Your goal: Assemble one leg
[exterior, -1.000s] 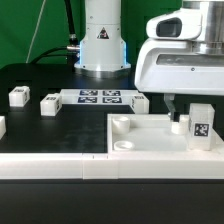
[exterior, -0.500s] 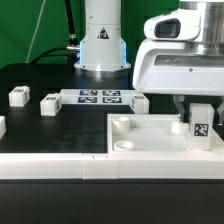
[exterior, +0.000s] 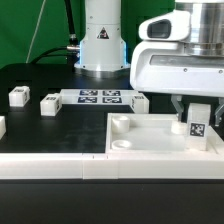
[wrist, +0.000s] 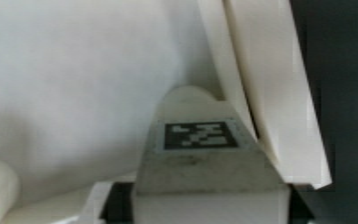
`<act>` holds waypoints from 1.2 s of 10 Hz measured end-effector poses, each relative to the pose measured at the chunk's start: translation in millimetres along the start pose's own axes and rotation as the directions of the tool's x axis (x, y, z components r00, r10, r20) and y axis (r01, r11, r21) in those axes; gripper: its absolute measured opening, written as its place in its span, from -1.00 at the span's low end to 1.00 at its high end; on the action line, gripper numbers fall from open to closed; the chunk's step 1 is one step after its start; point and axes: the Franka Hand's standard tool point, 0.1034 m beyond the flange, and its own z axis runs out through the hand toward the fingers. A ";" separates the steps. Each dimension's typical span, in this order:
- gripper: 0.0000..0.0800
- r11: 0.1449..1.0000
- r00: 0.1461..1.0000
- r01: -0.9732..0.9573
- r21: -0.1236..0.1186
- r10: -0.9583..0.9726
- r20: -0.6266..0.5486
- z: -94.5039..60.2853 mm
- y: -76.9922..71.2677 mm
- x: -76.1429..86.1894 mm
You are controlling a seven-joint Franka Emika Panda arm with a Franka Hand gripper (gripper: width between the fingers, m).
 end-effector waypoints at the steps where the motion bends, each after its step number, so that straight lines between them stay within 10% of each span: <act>1: -0.28 0.997 0.997 -0.074 -0.009 0.074 -0.004 -0.4 5.2 1.4; 12: -0.18 0.717 0.727 -0.687 -0.117 0.676 -0.123 -4.1 56.7 3.7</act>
Offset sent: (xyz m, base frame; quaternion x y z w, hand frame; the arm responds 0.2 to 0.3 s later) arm -0.0079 0.0009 -0.0025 -0.0011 0.0055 0.3096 0.9509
